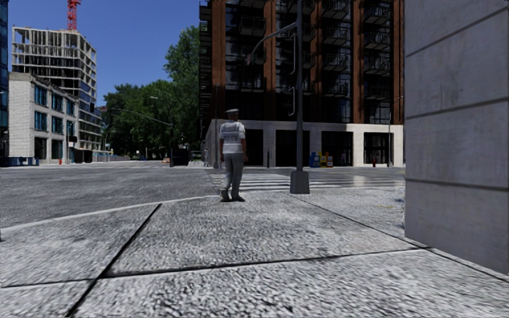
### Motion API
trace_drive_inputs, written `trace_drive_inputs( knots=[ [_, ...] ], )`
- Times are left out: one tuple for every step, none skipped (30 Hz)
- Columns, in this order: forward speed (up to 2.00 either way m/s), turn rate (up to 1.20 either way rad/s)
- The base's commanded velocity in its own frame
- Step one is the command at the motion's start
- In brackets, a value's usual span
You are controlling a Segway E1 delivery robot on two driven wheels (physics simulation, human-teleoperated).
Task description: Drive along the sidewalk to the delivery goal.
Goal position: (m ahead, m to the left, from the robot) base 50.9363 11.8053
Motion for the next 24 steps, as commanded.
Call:
trace_drive_inputs(
  knots=[
    [2.0,-0.38],
    [2.0,-0.38],
    [2.0,-0.38],
    [2.0,-0.38],
    [2.0,-0.38],
    [2.0,-0.38],
    [2.0,-0.33],
    [2.0,0.0],
    [2.0,0.0],
    [2.0,0.0],
    [2.0,0.0],
    [2.0,0.0],
    [2.0,0.0],
    [2.0,0.0],
    [2.0,0.0],
    [2.0,0.0],
    [2.0,0.0],
    [2.0,0.0],
    [2.0,0.0],
    [2.0,0.0],
    [2.0,0.0],
    [2.0,0.0],
    [2.0,0.0],
    [2.0,0.0]
  ],
)
